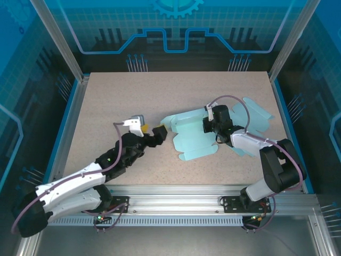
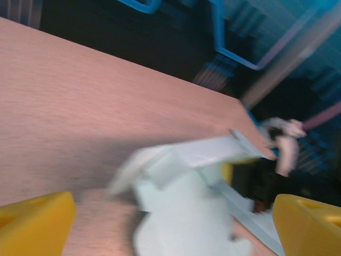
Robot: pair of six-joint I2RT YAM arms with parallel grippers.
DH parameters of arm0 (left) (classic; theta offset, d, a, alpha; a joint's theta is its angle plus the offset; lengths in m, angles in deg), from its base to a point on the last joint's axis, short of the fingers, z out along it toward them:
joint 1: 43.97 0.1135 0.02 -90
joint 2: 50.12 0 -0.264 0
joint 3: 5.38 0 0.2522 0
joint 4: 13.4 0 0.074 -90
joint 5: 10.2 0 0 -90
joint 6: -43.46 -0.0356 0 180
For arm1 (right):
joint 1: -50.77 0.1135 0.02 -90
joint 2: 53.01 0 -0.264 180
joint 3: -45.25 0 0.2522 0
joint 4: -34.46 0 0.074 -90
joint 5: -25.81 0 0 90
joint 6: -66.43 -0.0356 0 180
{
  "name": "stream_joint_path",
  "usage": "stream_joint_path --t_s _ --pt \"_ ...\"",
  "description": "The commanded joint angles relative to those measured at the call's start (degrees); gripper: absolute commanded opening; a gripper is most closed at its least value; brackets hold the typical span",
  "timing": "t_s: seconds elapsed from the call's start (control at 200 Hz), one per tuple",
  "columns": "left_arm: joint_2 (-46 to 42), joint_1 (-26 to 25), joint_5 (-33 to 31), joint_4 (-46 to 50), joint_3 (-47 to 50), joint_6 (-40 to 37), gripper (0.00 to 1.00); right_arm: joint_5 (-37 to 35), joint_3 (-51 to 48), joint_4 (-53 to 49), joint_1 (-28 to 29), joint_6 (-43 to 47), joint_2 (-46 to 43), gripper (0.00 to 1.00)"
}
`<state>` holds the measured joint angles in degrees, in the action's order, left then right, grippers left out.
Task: Fold the paper box
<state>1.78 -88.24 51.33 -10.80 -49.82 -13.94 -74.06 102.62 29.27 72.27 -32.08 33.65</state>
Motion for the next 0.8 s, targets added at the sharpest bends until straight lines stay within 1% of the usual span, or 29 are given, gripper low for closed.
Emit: stream_joint_path --t_s 0.0,0.08,0.12,0.22,0.385,0.555,0.665,0.795 --pt "-0.2 6.1 -6.3 12.3 -0.6 -0.3 0.96 0.7 1.8 0.8 0.9 0.1 0.0 0.0" --pt "1.7 12.2 -1.4 13.4 -0.7 1.5 0.95 0.8 1.6 0.8 0.9 0.2 -0.1 0.0" --pt "3.2 14.5 0.7 12.9 -0.7 1.5 0.94 0.8 1.6 0.8 0.9 0.1 -0.2 0.0" --pt "8.4 17.4 3.1 11.3 -2.3 0.5 0.92 0.9 1.5 0.8 0.9 0.1 -0.3 0.0" --pt "19.6 19.5 7.0 6.7 -6.4 -0.4 0.86 1.1 1.4 0.9 0.9 0.0 -0.5 0.0" --pt "30.4 19.6 11.4 1.6 -10.0 -0.9 0.84 1.0 1.2 0.9 0.9 0.0 -0.6 0.0" --pt "34.9 19.6 15.7 -1.3 -11.5 -1.2 0.82 1.2 1.3 0.9 0.9 0.0 -0.5 0.0" --pt "37.4 19.2 20.8 -5.1 -11.8 -1.1 0.8 1.1 1.5 0.8 0.9 0.0 -0.3 0.0"
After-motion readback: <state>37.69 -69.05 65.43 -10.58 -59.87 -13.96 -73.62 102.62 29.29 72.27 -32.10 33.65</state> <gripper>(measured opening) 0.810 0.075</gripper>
